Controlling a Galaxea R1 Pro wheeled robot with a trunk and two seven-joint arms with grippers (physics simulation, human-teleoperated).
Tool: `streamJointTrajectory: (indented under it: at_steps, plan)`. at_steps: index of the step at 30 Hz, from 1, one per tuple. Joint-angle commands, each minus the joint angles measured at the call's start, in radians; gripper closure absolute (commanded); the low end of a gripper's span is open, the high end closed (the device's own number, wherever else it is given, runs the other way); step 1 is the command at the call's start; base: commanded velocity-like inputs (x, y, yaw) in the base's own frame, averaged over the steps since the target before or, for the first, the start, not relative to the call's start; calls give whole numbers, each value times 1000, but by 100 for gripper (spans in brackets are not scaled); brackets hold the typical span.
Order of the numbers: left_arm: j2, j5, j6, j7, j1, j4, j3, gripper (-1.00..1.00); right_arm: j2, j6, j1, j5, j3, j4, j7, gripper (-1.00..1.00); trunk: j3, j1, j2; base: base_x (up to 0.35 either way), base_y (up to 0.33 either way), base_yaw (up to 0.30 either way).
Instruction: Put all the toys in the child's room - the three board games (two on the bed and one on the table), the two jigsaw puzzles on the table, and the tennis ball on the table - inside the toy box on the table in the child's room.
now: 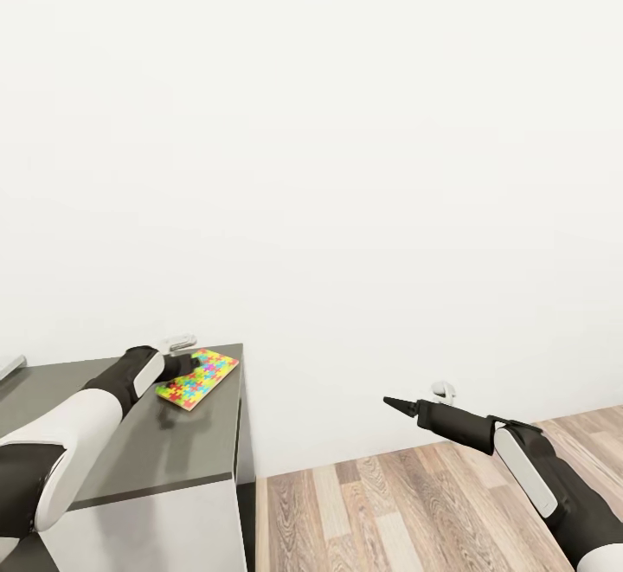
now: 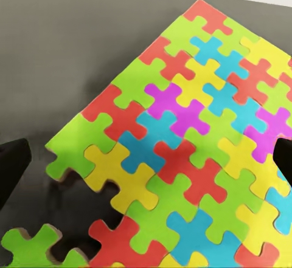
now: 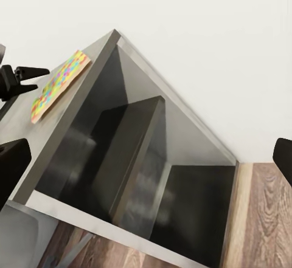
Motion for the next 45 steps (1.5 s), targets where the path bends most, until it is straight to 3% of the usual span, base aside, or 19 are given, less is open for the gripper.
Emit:
streamJointTrajectory:
  at_steps: [1, 8, 45]
  plan:
    - [0, 12, 5, 27, 0, -2, -8, -100, -1, 7, -1, -9, 1, 0, -2, -100, -1, 0, -1, 0, 0, 0]
    - [-2, 15, 7, 69, 0, -2, -7, -100, -1, 5, -1, -9, 1, 0, -3, -100, -1, 0, -1, 0, 0, 0]
    - [-4, 19, 18, 63, 0, -2, -8, -100, -2, 4, -1, -11, 1, 0, -2, -100, -6, 0, -1, 0, 0, 0]
